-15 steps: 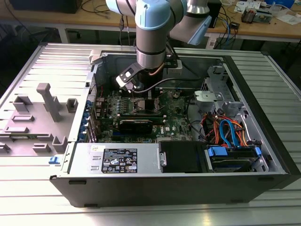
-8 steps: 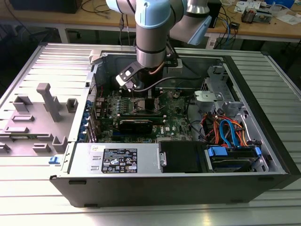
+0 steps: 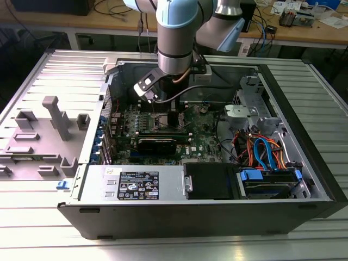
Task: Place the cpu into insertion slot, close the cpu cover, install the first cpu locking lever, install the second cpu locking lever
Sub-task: 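Place the cpu into insertion slot, then close the cpu cover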
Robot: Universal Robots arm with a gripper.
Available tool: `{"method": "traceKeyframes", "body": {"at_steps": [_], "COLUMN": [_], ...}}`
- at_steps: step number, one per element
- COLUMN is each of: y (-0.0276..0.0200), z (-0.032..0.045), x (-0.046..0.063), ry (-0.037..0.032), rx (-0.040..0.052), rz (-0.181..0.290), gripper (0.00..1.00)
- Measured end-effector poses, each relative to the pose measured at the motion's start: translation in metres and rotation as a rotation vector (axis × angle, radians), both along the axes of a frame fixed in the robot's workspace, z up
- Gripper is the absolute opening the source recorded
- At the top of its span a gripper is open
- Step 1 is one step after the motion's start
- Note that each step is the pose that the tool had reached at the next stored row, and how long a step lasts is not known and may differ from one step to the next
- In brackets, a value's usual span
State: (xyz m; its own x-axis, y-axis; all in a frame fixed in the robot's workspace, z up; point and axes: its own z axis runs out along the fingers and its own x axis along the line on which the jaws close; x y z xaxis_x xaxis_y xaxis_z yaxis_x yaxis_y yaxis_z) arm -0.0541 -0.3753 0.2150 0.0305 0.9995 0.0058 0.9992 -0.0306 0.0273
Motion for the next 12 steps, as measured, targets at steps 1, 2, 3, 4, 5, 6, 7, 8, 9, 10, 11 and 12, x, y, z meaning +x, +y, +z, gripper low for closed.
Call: {"method": "traceKeyframes", "body": {"at_steps": [1, 2, 3, 4, 5, 6, 7, 8, 9, 10, 11, 12], "y": [0.0000, 0.0000, 0.0000, 0.0000, 0.0000, 0.0000, 0.0000, 0.0000, 0.0000, 0.0000, 0.0000, 0.0000], "z": [0.0001, 0.0001, 0.0001, 0.0001, 0.0001, 0.0001, 0.0001, 0.0001, 0.0001, 0.0001, 0.0001, 0.0001], "x": [-0.0069, -0.0076, -0.0076, -0.0076, -0.0076, -0.0077, -0.0077, -0.0077, -0.0077, -0.0077, -0.0078, -0.0080], "ry": [0.0000, 0.0000, 0.0000, 0.0000, -0.0001, 0.0000, -0.0001, 0.0000, 0.0000, -0.0001, 0.0000, -0.0001], "rx": [0.0000, 0.0000, 0.0000, 0.0000, 0.0000, -0.0001, 0.0000, 0.0000, 0.0000, 0.0000, 0.0000, 0.0001], "rz": [0.000, 0.000, 0.000, 0.000, 0.000, 0.000, 0.000, 0.000, 0.000, 0.000, 0.000, 0.000], "gripper": [0.30, 0.24, 0.24, 0.18, 0.11, 0.11, 0.11, 0.11, 0.11, 0.11, 0.11, 0.11]}}
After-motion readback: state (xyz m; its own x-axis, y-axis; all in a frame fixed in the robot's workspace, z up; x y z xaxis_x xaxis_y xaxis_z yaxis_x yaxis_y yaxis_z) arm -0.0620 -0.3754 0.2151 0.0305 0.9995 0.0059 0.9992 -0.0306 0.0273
